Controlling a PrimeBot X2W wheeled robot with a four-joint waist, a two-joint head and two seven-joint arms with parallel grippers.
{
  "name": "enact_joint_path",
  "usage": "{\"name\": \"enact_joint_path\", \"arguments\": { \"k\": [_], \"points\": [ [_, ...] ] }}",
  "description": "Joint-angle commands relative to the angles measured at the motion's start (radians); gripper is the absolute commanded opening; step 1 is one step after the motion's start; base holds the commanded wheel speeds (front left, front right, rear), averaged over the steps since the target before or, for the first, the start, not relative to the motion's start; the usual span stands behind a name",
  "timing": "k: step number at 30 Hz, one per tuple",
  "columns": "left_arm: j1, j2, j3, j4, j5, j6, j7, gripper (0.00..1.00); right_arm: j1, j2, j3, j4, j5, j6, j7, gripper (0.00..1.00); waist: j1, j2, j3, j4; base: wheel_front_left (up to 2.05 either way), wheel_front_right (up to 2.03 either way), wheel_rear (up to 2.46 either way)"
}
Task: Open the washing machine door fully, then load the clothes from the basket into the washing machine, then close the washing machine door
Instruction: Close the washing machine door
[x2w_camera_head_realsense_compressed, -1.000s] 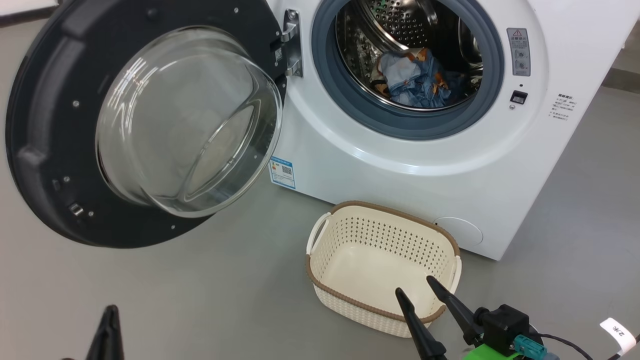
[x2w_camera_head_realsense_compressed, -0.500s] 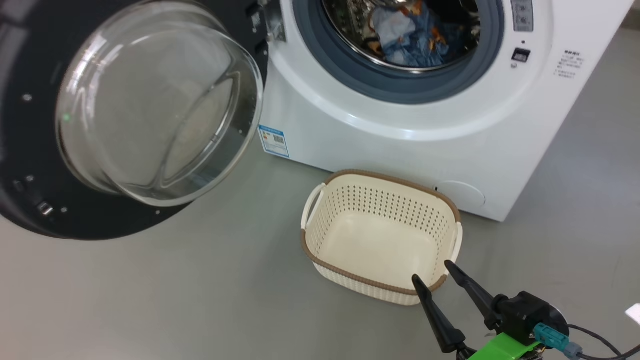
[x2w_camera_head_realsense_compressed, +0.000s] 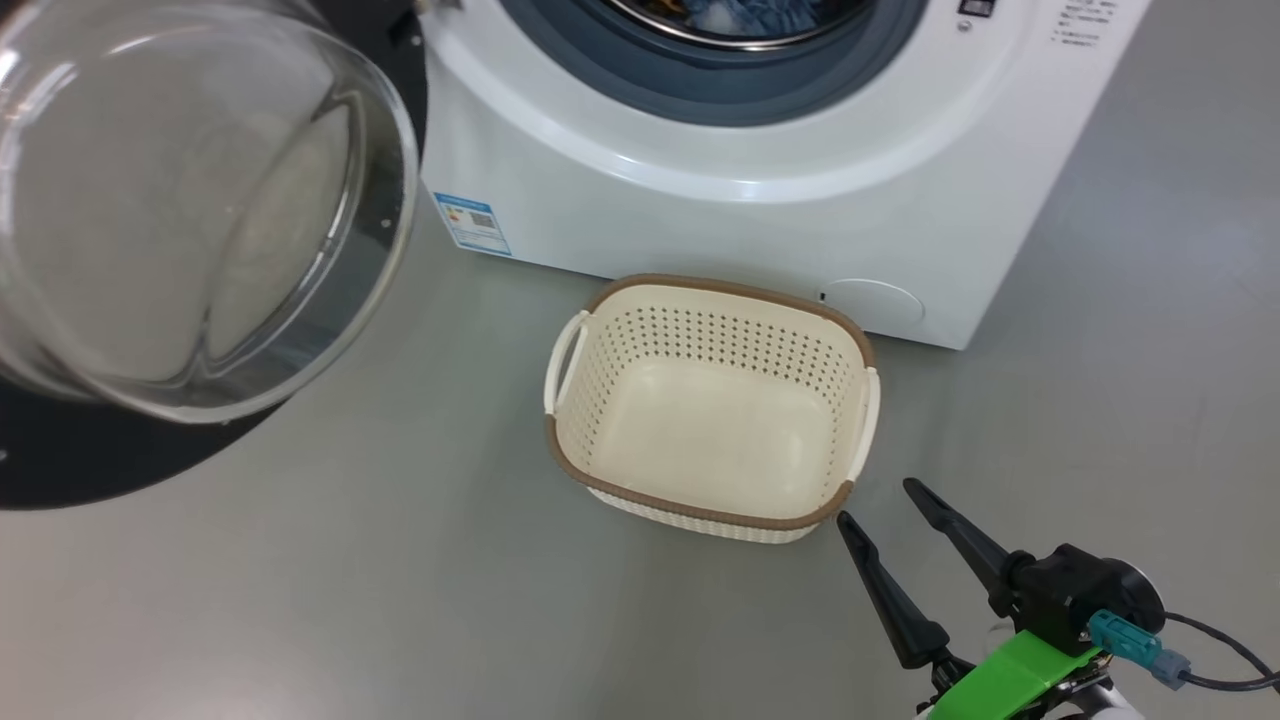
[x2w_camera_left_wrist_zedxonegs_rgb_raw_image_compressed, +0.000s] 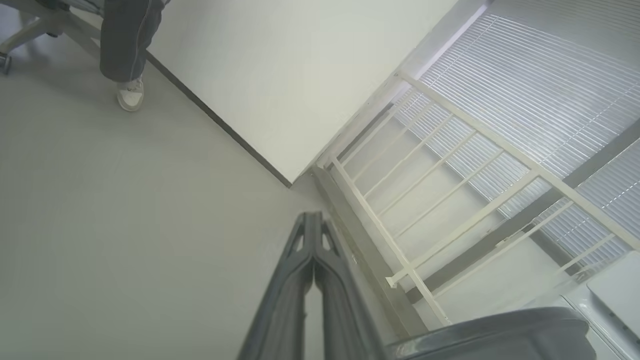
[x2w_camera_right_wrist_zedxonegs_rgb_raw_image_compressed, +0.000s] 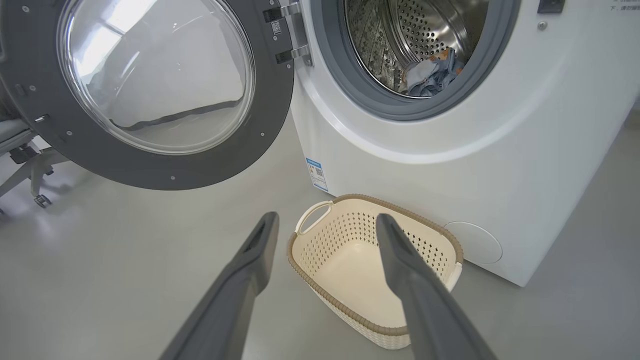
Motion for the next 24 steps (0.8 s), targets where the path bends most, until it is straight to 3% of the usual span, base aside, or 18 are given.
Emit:
{"name": "enact_joint_path", "arguments": {
  "k": [1,5,10,24],
  "points": [
    [-0.052,0.086,0.040,0.034,-0.034,0.011,0.029,0.00,-0.029,-0.010,0.028,-0.032,-0.014,0.002,0.001,1.00,0.0000,-0.0001,0.028,-0.038,0.00,0.00,0.00],
    [-0.146,0.128,0.106,0.202,-0.128,0.034,0.088,0.00,-0.037,-0.013,0.022,-0.035,-0.018,0.002,0.001,1.00,0.0000,-0.0001,0.044,-0.077,0.00,0.00,0.00],
    [-0.210,0.149,0.112,0.306,-0.179,0.026,0.162,0.00,-0.042,-0.024,0.022,-0.040,-0.015,0.002,-0.002,1.00,0.0000,-0.0001,0.060,-0.101,0.00,0.00,0.00],
    [-0.278,0.180,0.086,0.436,-0.196,-0.007,0.221,0.00,-0.045,-0.021,0.011,-0.037,-0.015,0.002,-0.010,1.00,0.0000,-0.0001,0.072,-0.119,0.00,0.00,0.00]
  ]
}}
